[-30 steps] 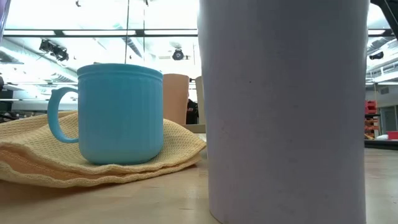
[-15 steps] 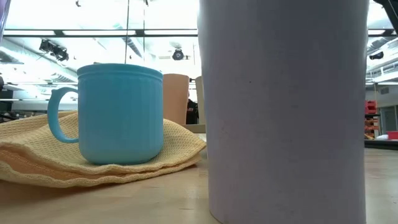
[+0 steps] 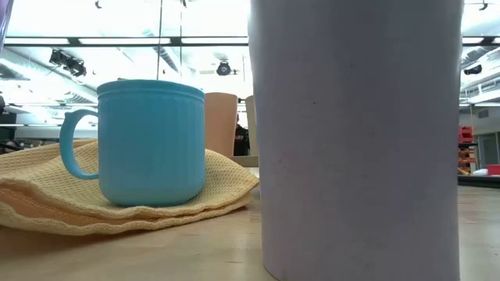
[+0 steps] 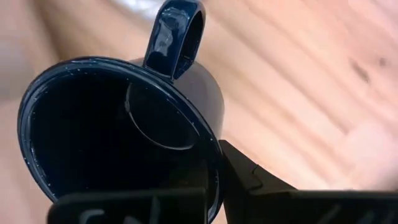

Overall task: Stack small to large cups/mugs on shelf
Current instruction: Put the dark blue mug on the shelf

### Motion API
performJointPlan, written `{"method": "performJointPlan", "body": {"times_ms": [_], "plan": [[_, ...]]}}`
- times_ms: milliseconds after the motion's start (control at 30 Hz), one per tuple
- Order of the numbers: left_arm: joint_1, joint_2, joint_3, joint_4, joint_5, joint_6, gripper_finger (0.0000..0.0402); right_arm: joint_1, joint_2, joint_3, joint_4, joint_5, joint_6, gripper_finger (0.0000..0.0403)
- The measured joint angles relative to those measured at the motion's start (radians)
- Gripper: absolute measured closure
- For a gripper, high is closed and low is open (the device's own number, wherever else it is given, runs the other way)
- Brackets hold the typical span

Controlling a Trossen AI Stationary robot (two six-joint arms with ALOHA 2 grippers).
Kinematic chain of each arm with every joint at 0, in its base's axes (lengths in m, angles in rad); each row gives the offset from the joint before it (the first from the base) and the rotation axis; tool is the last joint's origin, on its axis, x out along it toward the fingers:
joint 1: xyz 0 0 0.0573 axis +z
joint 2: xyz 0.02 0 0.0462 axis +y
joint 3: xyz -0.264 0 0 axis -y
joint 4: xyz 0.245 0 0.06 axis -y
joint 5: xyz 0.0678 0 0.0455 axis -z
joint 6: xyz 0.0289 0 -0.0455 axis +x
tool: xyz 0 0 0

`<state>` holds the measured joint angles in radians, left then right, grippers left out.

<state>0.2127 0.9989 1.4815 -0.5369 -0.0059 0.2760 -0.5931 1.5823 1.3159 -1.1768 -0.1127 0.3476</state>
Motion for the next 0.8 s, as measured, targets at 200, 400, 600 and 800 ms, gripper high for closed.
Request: {"method": "performJointPlan", "body": {"times_ms": [200, 400, 600, 800], "plan": [[0.0, 0.0, 0.0, 0.0, 0.0, 0.0, 0.0301, 0.037, -0.157, 0.001, -0.167, -0.128, 0.052, 0.0385], [0.0, 0.0, 0.0, 0.0, 0.0, 0.009, 0.0302, 0.085, -0.221, 0.001, -0.193, -0.128, 0.15, 0.0385], [0.0, 0.0, 0.0, 0.001, 0.0, 0.009, 0.0301, 0.16, -0.164, 0.001, -0.166, -0.127, 0.184, 0.0385], [0.0, 0.0, 0.0, 0.001, 0.0, 0.009, 0.0303, 0.239, -0.108, 0.001, -0.114, -0.145, 0.215, 0.0385]]}}
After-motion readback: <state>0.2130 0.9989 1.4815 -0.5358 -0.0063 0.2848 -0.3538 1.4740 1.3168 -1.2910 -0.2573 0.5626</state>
